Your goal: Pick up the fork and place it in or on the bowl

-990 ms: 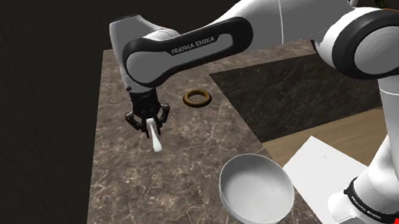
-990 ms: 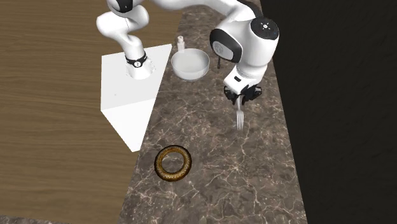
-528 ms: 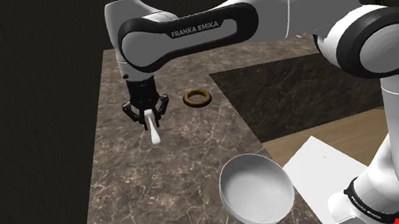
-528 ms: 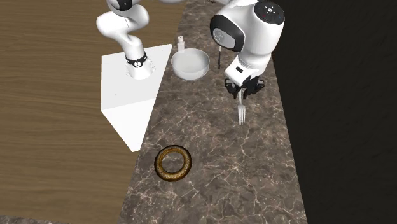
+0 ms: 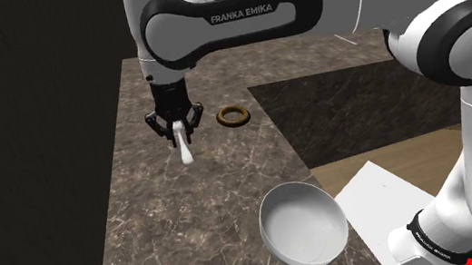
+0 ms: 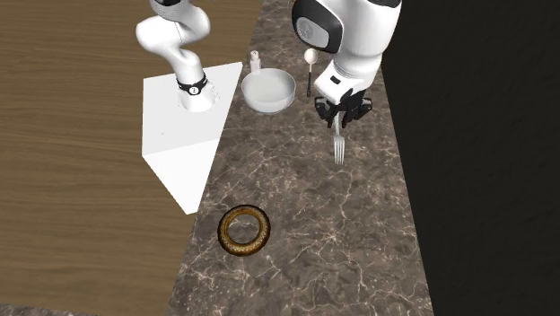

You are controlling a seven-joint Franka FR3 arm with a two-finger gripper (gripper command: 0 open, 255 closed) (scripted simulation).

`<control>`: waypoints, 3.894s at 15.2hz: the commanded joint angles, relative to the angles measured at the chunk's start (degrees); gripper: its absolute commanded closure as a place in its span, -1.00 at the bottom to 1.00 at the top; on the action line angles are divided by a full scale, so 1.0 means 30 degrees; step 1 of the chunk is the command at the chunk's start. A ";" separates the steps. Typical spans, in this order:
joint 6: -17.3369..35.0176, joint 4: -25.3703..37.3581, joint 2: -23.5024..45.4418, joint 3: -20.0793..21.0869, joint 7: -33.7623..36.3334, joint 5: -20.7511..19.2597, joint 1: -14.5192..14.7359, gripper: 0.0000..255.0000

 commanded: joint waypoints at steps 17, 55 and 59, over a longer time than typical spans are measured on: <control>0.4212 -1.7868 -1.4467 0.0840 -0.1582 0.5654 -0.0721 1.00; 0.3578 -2.3463 -2.0803 0.0566 -0.1891 0.7957 0.1020 -1.00; 0.3578 -2.3464 -2.0803 0.0565 -0.1891 0.7956 0.1021 -1.00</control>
